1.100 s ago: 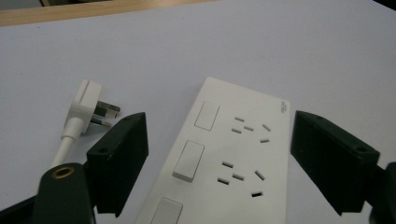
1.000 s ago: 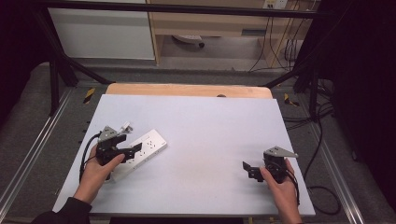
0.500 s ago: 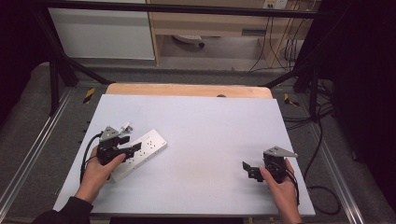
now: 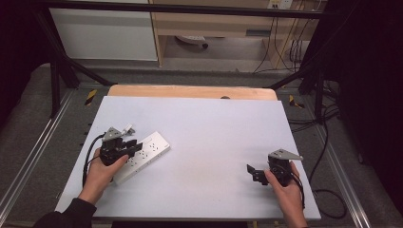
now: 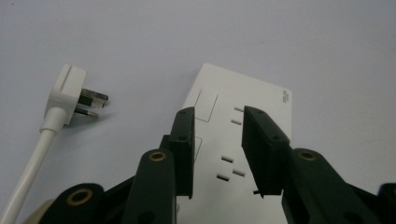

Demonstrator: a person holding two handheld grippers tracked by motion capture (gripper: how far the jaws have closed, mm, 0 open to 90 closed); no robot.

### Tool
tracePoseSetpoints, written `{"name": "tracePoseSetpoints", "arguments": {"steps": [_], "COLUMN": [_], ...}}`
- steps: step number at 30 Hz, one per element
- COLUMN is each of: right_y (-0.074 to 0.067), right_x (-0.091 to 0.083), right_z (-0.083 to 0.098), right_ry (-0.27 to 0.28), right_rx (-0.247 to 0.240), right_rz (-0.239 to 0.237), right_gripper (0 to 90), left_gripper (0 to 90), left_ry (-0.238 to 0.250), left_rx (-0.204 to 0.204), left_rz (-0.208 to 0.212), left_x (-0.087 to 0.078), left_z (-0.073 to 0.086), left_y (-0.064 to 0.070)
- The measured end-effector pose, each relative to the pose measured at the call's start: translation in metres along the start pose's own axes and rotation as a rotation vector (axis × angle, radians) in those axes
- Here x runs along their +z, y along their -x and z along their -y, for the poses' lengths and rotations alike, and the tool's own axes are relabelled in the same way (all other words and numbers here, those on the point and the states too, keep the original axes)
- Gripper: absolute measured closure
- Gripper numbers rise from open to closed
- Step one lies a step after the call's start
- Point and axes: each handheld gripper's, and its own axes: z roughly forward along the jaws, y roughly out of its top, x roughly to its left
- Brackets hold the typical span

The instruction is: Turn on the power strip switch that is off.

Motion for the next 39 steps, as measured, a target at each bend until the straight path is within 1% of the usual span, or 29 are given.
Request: {"name": "tracePoseSetpoints", "arguments": {"steps": [8, 13, 15, 21, 23, 35, 39], "right_y": [0.0, 0.0, 0.0, 0.0, 0.0, 0.0, 0.0], "right_x": [0.0, 0.0, 0.0, 0.0, 0.0, 0.0, 0.0], "right_z": [0.0, 0.0, 0.0, 0.0, 0.0, 0.0, 0.0], "right_ry": [0.0, 0.001, 0.001, -0.001, -0.001, -0.002, -0.001], "right_rx": [-0.001, -0.003, -0.001, -0.003, -0.003, -0.003, -0.003], "right_rz": [-0.001, -0.001, -0.002, -0.002, -0.002, -0.002, -0.002], "right_gripper": [3.5, 3.5, 3.5, 3.5, 3.5, 3.5, 3.5], "left_gripper": [75.4, 78.3, 80.2, 84.4, 85.5, 89.9, 90.0], "left_ry": [0.004, -0.002, -0.006, -0.028, -0.032, -0.053, -0.062], "left_rx": [-0.013, -0.017, -0.022, -0.014, -0.005, -0.011, -0.012], "left_rz": [0.01, 0.007, 0.009, 0.001, -0.005, -0.019, -0.021], "left_x": [0.004, 0.006, 0.006, 0.007, 0.007, 0.007, 0.008], "left_z": [-0.001, 0.0, 0.0, 0.001, 0.002, 0.004, 0.005], "left_y": [-0.002, -0.004, -0.005, -0.008, -0.008, -0.012, -0.013]}}
